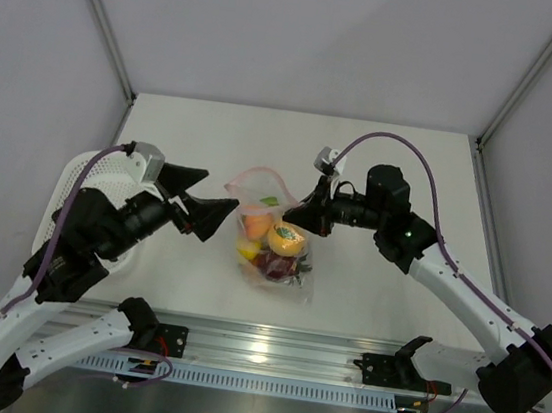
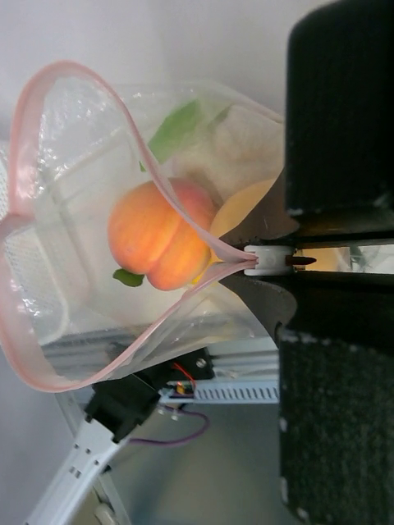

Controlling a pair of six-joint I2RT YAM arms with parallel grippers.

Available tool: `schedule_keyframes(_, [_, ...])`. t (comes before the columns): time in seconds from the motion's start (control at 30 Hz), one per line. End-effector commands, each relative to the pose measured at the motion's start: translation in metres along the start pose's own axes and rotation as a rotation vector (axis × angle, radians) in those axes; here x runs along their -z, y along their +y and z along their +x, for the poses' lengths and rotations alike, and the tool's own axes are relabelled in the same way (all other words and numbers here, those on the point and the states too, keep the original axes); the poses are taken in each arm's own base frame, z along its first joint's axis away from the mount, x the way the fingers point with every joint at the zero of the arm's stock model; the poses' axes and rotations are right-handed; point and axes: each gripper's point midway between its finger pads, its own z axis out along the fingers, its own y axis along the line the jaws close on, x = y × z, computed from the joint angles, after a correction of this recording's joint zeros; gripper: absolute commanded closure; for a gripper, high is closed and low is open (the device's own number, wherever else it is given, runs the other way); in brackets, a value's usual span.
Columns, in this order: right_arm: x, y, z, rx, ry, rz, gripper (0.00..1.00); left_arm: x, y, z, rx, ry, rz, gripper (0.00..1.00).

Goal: Place the food in the zip-top bag and seal the zipper
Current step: Zip the zipper food storage bag at the center of the board.

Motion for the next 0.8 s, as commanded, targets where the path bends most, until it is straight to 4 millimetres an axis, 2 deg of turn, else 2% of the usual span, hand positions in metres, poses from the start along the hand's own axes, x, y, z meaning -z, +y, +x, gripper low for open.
schedule_keyframes(0.0, [0.004, 0.023, -0.011, 0.026, 0.043, -0.128, 1.00, -0.010, -0.048, -0.034, -0.266, -0.095, 0.288, 0.00])
schedule_keyframes(0.07, [0.004, 0.024, -0.007, 0.037, 0.080, -0.146, 1.00, -0.015, -0.064, -0.034, -0.392, -0.096, 0.401, 0.01])
schedule_keyframes(0.1, [0.004, 0.027, -0.013, 0.048, 0.076, -0.156, 1.00, -0.014, -0.080, -0.024, -0.431, -0.072, 0.518, 0.01])
schedule_keyframes(0.13, [0.004, 0.027, -0.012, 0.047, 0.083, -0.162, 1.00, -0.028, -0.083, -0.008, -0.499, -0.027, 0.580, 0.00])
schedule_keyframes(0.27, [0.005, 0.031, -0.012, 0.038, 0.094, -0.185, 1.00, -0.044, -0.095, 0.010, -0.572, 0.022, 0.725, 0.01])
schedule_keyframes(0.3, [0.006, 0.032, -0.012, 0.047, 0.095, -0.188, 1.00, -0.045, -0.095, 0.015, -0.582, 0.042, 0.759, 0.01])
schedule_keyframes(0.33, [0.008, 0.034, -0.013, 0.051, 0.095, -0.193, 1.00, -0.040, -0.103, 0.016, -0.633, 0.023, 0.847, 0.01])
schedule_keyframes(0.37, [0.008, 0.035, -0.012, 0.053, 0.099, -0.199, 1.00, -0.045, -0.099, 0.030, -0.636, 0.071, 0.858, 0.00])
schedule_keyframes(0.4, [0.010, 0.036, -0.011, 0.050, 0.104, -0.201, 1.00, -0.048, -0.098, 0.025, -0.665, 0.063, 0.854, 0.00])
schedule_keyframes(0.47, [0.010, 0.038, -0.013, 0.059, 0.103, -0.213, 1.00, -0.060, -0.083, 0.034, -0.691, 0.109, 0.819, 0.01])
schedule_keyframes(0.53, [0.009, 0.039, -0.012, 0.062, 0.107, -0.226, 1.00, -0.063, -0.072, 0.028, -0.702, 0.109, 0.806, 0.01])
schedule_keyframes(0.57, [0.010, 0.040, -0.012, 0.059, 0.111, -0.233, 1.00, -0.058, -0.074, 0.033, -0.678, 0.130, 0.852, 0.00])
schedule_keyframes(0.6, [0.009, 0.040, -0.012, 0.060, 0.114, -0.235, 1.00, -0.062, -0.069, 0.026, -0.674, 0.135, 0.858, 0.01])
schedule_keyframes(0.63, [0.009, 0.039, -0.011, 0.063, 0.117, -0.234, 1.00, -0.058, -0.065, 0.038, -0.649, 0.192, 0.884, 0.01])
schedule_keyframes(0.67, [0.009, 0.038, -0.012, 0.065, 0.119, -0.231, 1.00, -0.055, -0.070, 0.029, -0.636, 0.177, 0.925, 0.00])
schedule_keyframes(0.7, [0.009, 0.039, -0.012, 0.066, 0.120, -0.233, 1.00, -0.060, -0.062, 0.033, -0.610, 0.201, 0.926, 0.01])
schedule_keyframes(0.77, [0.010, 0.040, -0.015, 0.075, 0.115, -0.232, 1.00, -0.056, -0.063, 0.030, -0.583, 0.209, 0.967, 0.01])
